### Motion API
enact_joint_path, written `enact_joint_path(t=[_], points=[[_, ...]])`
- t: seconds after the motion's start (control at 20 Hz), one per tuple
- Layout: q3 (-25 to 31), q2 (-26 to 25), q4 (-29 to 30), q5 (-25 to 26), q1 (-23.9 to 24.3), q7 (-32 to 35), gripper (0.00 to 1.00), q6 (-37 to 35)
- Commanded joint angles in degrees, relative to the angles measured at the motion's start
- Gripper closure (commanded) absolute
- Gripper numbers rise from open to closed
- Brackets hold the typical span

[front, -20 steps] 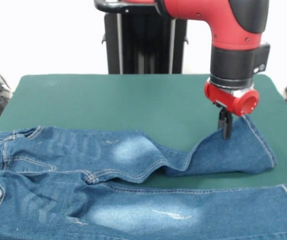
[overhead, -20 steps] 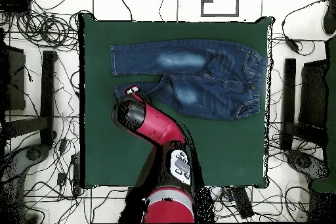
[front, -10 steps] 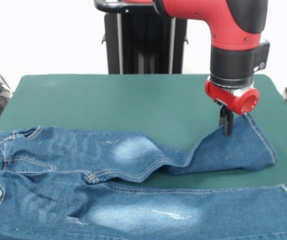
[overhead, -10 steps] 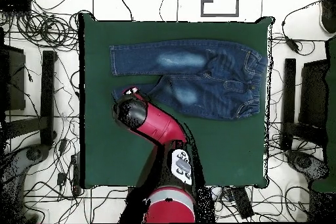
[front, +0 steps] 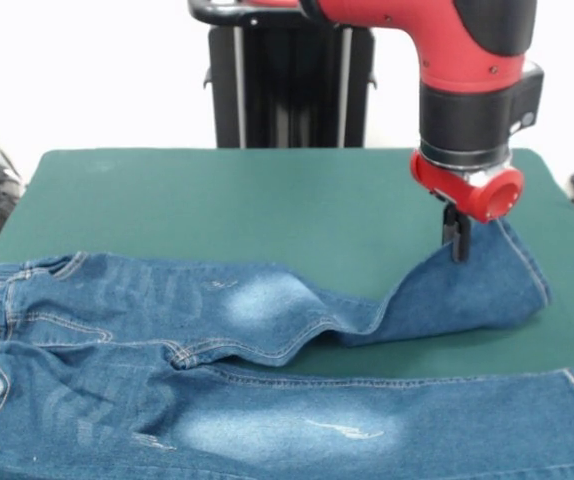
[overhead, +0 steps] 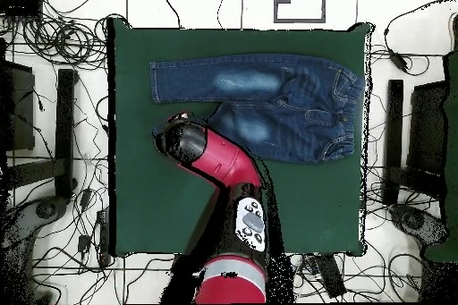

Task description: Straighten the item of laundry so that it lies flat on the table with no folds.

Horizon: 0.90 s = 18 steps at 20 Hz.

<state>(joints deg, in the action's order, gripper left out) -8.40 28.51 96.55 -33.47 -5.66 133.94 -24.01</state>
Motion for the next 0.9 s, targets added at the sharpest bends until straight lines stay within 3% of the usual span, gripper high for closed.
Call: enact_joint_path(t=[0.05, 0.9], points=[[-1.3, -2.7, -7.6, -1.3, -2.5, 18.1, 1.0, -11.4], [-2.9, -4.9, -12.1, -2.0, -3.0, 20.0, 1.0, -14.8]])
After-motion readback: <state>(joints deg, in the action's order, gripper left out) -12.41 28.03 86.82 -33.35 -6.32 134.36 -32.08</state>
